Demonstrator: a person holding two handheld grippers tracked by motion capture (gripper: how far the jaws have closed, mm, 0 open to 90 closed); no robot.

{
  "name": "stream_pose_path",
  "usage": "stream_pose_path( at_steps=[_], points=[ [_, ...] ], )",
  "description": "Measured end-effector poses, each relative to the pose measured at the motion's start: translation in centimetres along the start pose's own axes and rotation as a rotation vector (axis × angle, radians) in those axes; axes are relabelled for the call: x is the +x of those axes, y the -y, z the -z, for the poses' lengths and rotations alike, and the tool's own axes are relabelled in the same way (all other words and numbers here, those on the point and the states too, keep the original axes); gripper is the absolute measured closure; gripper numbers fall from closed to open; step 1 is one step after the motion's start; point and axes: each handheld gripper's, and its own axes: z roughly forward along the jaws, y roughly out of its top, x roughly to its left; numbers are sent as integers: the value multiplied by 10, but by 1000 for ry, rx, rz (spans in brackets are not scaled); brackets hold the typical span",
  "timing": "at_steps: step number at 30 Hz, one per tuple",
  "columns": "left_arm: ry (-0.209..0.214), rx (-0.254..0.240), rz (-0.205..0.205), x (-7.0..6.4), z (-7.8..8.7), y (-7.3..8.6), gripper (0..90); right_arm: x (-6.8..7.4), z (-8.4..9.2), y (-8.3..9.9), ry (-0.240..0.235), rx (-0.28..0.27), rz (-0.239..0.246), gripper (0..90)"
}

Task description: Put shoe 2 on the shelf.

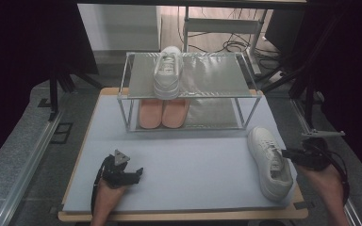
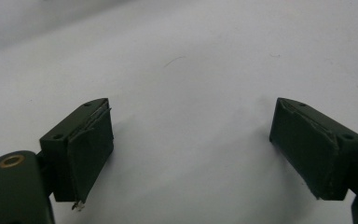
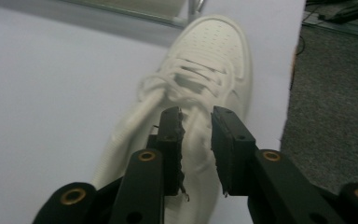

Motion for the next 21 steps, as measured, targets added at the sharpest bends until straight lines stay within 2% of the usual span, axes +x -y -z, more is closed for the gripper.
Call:
stream_pose_path(
  at_steps=[6,13,21],
  points=[
    [0,0,0,0,0,0,135,-15,-1,9,41,23,-37,895],
    [0,0,1,0,0,0,135,-31,-32,18,79,70,-76,897],
    [1,0,2,0,0,0,134,-41,-57,23,70,101,-106,896]
  ],
)
